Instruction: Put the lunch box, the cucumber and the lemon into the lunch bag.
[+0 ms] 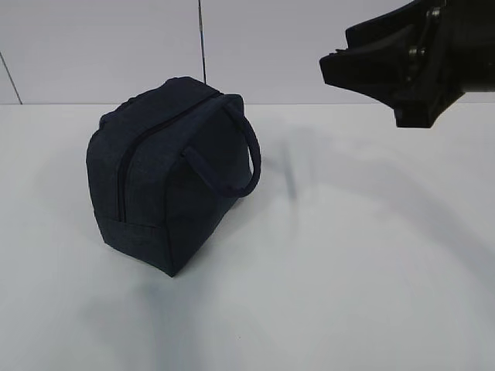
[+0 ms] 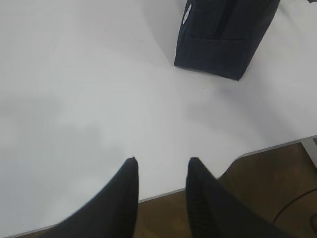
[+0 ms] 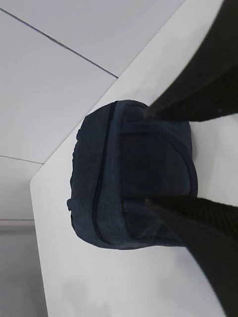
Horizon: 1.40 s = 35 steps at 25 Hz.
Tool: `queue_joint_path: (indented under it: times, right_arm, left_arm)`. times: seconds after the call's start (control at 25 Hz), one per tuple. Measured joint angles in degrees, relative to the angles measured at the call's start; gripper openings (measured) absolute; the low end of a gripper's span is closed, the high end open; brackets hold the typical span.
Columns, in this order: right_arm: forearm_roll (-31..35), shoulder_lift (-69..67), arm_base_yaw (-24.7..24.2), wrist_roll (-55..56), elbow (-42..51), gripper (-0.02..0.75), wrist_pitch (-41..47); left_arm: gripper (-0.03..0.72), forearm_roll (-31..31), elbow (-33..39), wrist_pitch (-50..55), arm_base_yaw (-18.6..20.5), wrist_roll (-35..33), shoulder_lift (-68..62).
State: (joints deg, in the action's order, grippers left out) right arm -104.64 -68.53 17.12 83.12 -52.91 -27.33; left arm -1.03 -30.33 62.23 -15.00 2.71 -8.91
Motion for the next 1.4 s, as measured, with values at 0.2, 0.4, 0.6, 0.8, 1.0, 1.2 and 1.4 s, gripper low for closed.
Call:
queue_joint_path:
  times: [0.2,0.4,0.6,0.8,1.0,1.2,1.4]
  right_arm:
    - [0.00,0.00,0.00,0.00,0.00,0.367,0.00]
    - [0.00,0.00,0.00,0.00,0.13,0.367,0.13]
    - [0.00,0.00,0.00,-0.11,0.13,0.367,0.13]
    - [0.00,0.00,0.00,-0.11,0.13,0.367,1.37]
    - [0.00,0.00,0.00,-0.11,0.13,0.367,1.52]
    - [0.00,0.00,0.00,-0.11,0.13,0.367,1.60]
    - [0.00,0.00,0.00,-0.11,0.13,0.367,1.60]
  left_arm:
    - [0.236,0.11,0.09,0.49,4.94,0.00,8.25]
    - [0.236,0.24,-0.10,1.16,10.40,0.00,8.24]
    - [0.236,0.24,-0.04,1.16,12.78,0.00,8.24]
    - [0.236,0.24,0.06,1.16,13.02,0.00,8.24]
    - [0.236,1.03,0.03,1.05,13.02,0.00,8.24]
    - [0.236,4.17,0.25,1.05,13.02,0.00,8.24]
    - [0.236,3.67,0.25,1.05,13.02,0.00,8.24]
